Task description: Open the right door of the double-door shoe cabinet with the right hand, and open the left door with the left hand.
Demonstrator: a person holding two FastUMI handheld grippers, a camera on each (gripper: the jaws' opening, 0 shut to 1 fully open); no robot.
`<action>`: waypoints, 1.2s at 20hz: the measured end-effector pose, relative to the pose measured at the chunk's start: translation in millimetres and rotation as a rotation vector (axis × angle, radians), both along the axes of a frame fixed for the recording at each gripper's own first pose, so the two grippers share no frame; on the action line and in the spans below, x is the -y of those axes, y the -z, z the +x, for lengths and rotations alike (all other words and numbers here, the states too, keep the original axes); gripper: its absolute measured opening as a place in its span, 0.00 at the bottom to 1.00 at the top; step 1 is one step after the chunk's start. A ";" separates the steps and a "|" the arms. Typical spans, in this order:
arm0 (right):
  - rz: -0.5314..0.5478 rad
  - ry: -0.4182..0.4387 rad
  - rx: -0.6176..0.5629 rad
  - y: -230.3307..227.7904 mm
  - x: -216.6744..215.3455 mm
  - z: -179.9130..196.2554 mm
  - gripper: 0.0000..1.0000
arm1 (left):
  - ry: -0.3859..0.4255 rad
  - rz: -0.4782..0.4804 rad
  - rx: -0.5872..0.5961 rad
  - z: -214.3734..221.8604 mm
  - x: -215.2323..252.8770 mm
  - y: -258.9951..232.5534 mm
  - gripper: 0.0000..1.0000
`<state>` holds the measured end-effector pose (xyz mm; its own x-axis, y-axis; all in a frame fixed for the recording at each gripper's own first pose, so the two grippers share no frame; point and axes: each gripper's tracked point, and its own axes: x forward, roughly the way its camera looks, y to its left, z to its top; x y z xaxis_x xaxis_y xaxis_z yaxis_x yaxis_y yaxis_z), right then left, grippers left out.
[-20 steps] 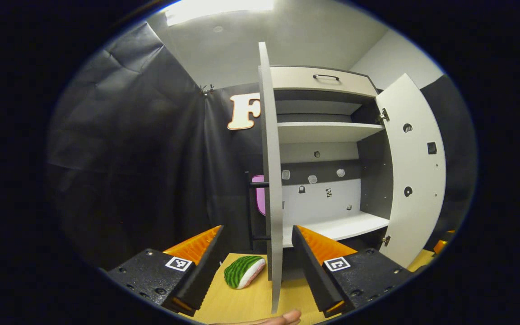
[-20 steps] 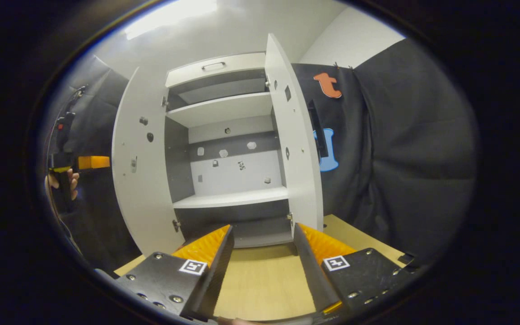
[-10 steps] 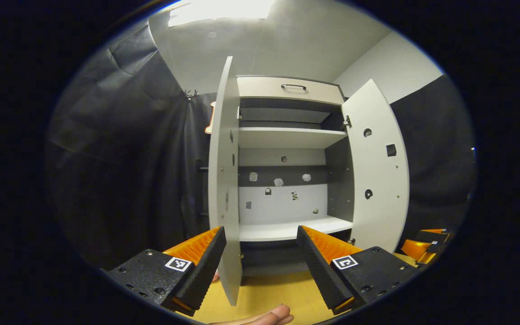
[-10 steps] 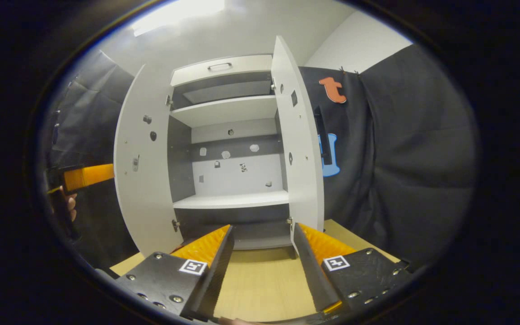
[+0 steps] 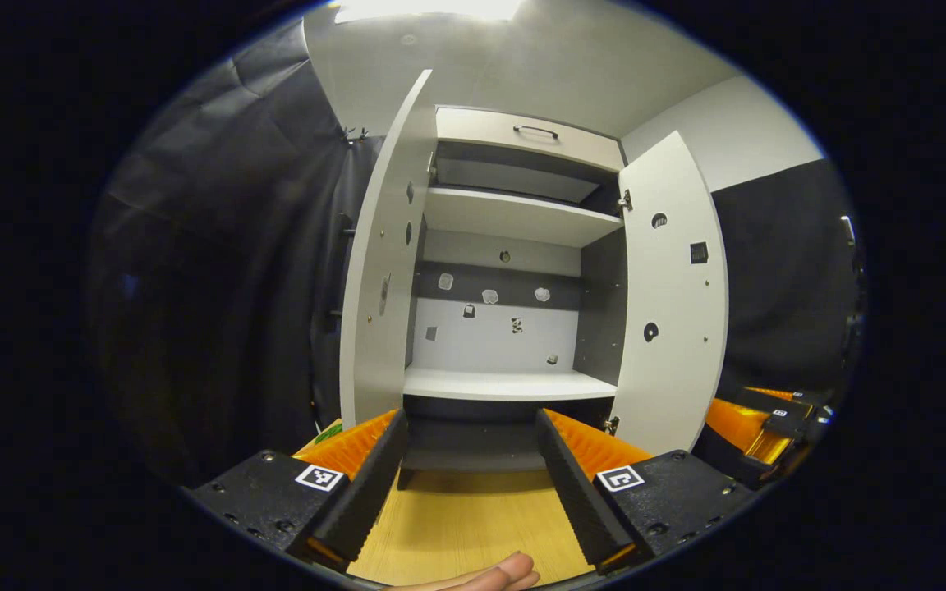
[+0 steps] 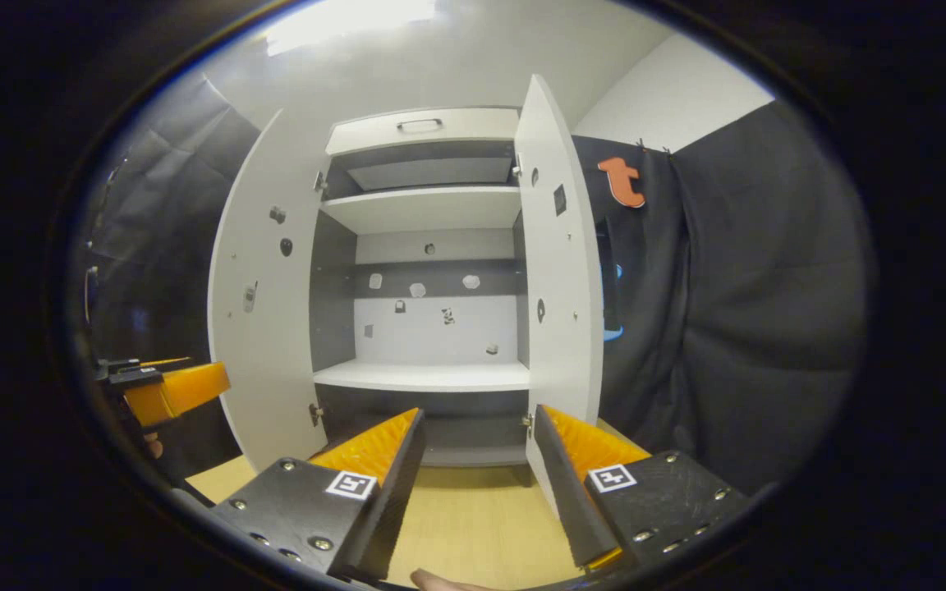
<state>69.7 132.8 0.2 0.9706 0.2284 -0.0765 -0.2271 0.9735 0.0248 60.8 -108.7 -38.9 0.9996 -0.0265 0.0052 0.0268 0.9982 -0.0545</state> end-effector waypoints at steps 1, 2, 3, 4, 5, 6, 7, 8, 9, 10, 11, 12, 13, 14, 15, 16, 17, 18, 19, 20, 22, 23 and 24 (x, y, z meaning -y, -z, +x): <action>-0.007 -0.019 -0.001 -0.2 -6.0 -0.3 0.79 | 0.022 -0.003 0.006 1.5 4.6 -0.8 0.96; -0.006 -0.043 0.008 -2.7 -13.7 -0.8 0.79 | 0.038 -0.011 0.008 3.0 7.7 -1.0 0.96; 0.003 -0.059 0.012 -4.6 -19.0 -1.3 0.79 | 0.042 -0.015 0.000 4.7 6.6 3.3 0.96; 0.012 -0.072 0.009 -4.5 -23.3 -1.6 0.79 | 0.034 -0.015 -0.004 5.4 3.8 6.2 0.96; 0.022 -0.081 0.008 -5.0 -26.6 -1.5 0.79 | 0.021 -0.010 -0.005 6.6 0.9 7.1 0.96; 0.023 -0.076 0.008 -6.0 -27.0 -0.5 0.79 | 0.004 -0.003 -0.008 6.7 -3.5 8.1 0.96; 0.023 -0.066 0.011 -8.3 -25.3 0.8 0.72 | -0.015 0.003 -0.005 6.8 -8.1 7.3 0.96; 0.022 -0.054 0.013 -10.2 -24.3 2.1 0.78 | -0.029 0.009 -0.002 6.6 -11.8 5.8 0.96; 0.010 -0.054 0.016 -11.5 -22.2 3.1 0.78 | -0.039 0.012 0.001 5.4 -14.0 4.7 0.96; -0.003 -0.052 0.026 -15.1 -21.9 1.0 0.88 | -0.043 0.013 0.005 3.7 -14.8 3.3 0.96; 0.002 -0.049 0.031 -15.7 -21.7 3.2 0.98 | -0.040 0.012 0.009 2.3 -15.0 2.5 0.96; 0.018 -0.048 0.023 -16.1 -21.9 1.6 0.96 | -0.034 0.012 0.013 1.1 -13.3 1.8 0.96; 0.038 -0.053 0.012 -16.0 -23.2 0.2 0.96 | -0.033 0.011 0.015 0.0 -13.2 1.7 0.96; 0.049 -0.056 0.009 -16.5 -22.9 -0.4 0.96 | -0.031 0.012 0.014 -0.5 -12.9 1.8 0.96; 0.053 -0.054 0.014 -18.5 -21.4 -1.2 0.96 | -0.031 0.011 0.013 -1.1 -12.5 2.1 0.96; 0.048 -0.052 0.022 -19.9 -20.9 -2.3 0.96 | -0.030 0.012 0.010 -2.1 -12.1 2.8 0.96; 0.038 -0.052 0.029 -21.4 -20.1 -3.7 0.96 | -0.030 0.012 0.009 -2.2 -12.4 3.2 0.96; 0.033 -0.056 0.039 -23.9 -21.3 -6.4 0.96 | -0.033 0.010 0.010 -2.7 -12.8 2.8 0.96; 0.026 -0.061 0.050 -26.3 -22.2 -8.5 0.96 | -0.037 0.008 0.009 -3.0 -13.4 3.1 0.96; 0.019 -0.061 0.058 -28.3 -21.8 -11.3 0.96 | -0.042 0.007 0.005 -3.4 -13.4 3.5 0.96; -0.004 -0.063 0.074 -29.9 -23.0 -15.6 0.96 | -0.044 0.008 0.004 -4.3 -11.5 2.8 0.96; -0.015 -0.065 0.081 -30.8 -23.2 -18.2 0.96 | -0.044 0.012 0.004 -4.1 -10.6 2.7 0.96; -0.020 -0.063 0.085 -30.3 -23.2 -19.1 0.96 | -0.045 0.015 0.004 -5.0 -9.5 2.6 0.93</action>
